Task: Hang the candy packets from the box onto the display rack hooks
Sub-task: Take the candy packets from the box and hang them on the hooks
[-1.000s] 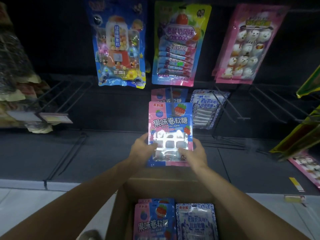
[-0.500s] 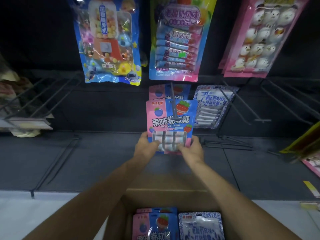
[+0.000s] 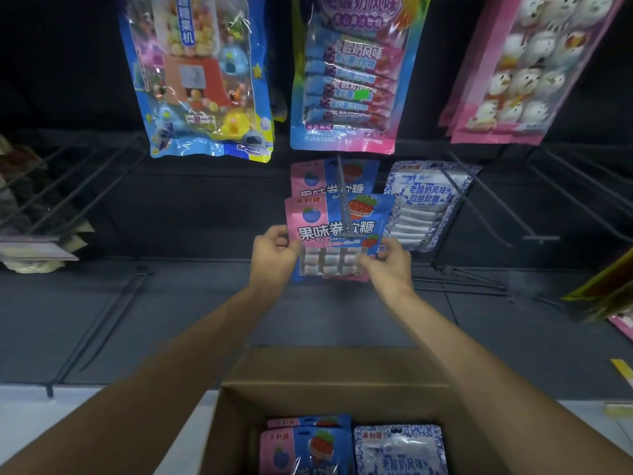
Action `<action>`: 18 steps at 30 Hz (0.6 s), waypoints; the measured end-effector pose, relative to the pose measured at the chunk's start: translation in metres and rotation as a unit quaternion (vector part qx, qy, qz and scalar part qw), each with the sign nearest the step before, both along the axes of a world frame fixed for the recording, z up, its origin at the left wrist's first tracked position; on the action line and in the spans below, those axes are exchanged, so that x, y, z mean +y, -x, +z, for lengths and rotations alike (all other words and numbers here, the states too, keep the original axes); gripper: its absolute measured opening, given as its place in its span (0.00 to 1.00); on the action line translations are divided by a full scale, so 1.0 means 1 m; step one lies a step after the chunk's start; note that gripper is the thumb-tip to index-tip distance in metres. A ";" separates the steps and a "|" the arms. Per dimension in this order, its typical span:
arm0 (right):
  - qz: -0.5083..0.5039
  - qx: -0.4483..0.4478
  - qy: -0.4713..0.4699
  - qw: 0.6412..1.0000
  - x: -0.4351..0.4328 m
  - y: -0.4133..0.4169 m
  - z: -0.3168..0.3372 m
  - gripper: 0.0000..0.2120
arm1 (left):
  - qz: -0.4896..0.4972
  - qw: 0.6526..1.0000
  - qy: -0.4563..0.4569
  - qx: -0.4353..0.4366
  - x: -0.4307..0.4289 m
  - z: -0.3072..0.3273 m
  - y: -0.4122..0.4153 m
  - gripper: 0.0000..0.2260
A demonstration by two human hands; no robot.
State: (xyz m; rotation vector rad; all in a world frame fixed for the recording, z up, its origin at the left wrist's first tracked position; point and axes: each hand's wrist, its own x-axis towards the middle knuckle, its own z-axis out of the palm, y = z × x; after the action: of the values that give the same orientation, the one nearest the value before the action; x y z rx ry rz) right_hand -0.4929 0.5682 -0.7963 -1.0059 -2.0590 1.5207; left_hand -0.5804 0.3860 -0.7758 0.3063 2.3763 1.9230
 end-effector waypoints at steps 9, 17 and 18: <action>-0.006 0.151 0.109 0.982 0.000 0.007 0.060 0.35 | -0.025 0.995 -0.096 0.013 0.001 0.047 0.008 0.07; 0.009 0.166 0.137 0.977 0.005 0.024 0.074 0.13 | -0.003 0.993 -0.115 -0.008 0.013 0.052 0.023 0.10; 0.015 0.164 0.133 0.977 0.006 0.028 0.076 0.15 | 0.000 0.993 -0.117 -0.013 0.015 0.053 0.026 0.11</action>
State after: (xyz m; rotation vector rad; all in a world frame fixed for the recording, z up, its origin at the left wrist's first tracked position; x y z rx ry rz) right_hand -0.5204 0.5740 -0.7200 -0.7516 -1.6811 1.8734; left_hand -0.6067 0.4014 -0.7231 0.2924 2.1364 2.1928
